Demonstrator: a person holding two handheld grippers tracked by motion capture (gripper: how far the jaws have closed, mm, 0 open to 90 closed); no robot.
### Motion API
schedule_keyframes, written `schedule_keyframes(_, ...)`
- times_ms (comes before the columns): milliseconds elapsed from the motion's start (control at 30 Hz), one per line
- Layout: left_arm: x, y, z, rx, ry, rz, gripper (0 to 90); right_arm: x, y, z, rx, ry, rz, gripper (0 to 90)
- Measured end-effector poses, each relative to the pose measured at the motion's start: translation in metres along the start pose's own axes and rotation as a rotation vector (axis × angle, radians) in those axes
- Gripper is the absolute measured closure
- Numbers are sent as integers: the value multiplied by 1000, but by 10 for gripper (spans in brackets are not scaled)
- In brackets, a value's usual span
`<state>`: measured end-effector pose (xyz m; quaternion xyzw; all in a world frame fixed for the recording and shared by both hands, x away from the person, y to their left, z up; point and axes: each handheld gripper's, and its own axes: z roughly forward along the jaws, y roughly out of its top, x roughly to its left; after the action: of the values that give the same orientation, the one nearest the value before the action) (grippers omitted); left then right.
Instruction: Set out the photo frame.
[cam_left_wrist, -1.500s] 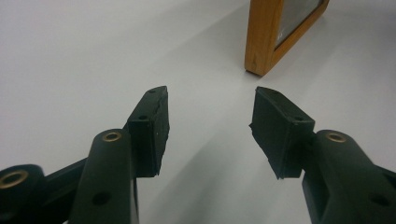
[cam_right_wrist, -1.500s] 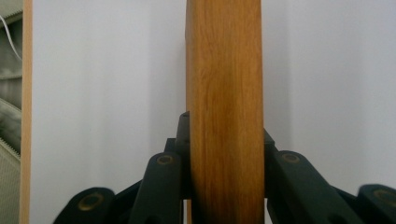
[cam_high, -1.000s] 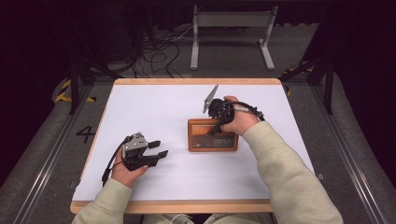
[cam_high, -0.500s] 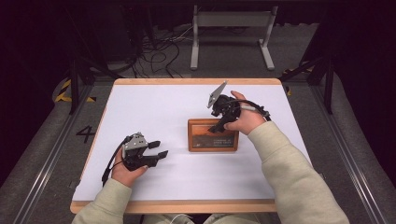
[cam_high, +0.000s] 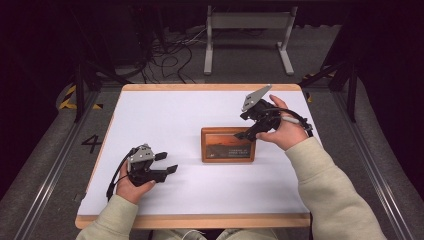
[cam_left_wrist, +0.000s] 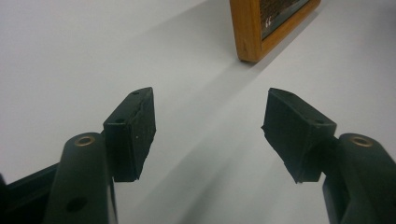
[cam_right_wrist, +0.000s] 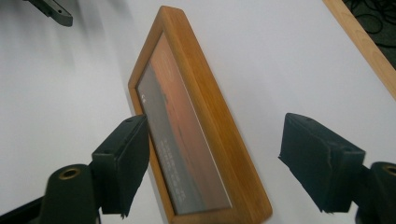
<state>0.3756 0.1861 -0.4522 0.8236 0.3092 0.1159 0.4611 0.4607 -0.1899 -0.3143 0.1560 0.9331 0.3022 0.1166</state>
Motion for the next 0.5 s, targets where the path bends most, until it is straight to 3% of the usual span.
schedule_keyframes(400,1,2,1,-3,-2,-8,271,-2,-27,-27,-50,-38,56,191)
schedule_keyframes(433,1,3,1,-3,-4,-9,264,1,-33,-29,-44,-55,111,150)
schedule_keyframes(500,0,3,1,-1,-3,-11,252,4,-39,-30,-44,-82,122,133)
